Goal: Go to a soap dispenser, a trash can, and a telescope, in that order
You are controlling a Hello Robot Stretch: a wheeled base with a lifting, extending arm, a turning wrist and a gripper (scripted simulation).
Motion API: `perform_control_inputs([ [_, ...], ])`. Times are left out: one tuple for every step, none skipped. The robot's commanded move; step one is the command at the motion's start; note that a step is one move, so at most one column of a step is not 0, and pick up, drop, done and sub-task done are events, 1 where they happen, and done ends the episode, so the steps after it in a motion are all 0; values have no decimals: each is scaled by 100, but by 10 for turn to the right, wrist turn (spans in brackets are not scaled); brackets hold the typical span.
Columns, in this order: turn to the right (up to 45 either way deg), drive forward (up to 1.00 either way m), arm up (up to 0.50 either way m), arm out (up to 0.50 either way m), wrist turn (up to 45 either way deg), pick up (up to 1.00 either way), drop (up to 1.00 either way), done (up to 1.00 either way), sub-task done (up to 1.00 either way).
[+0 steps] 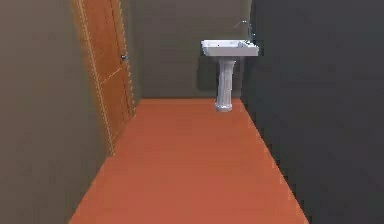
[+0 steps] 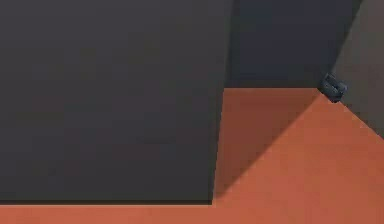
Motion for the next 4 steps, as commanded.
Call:
perform_control_inputs([
  [0,100,0,0,0,0,0,0,0],
  [0,100,0,0,0,0,0,0,0],
  [0,25,0,0,0,0,0,0,0],
  [240,0,0,0,0,0,0,0,0],
])
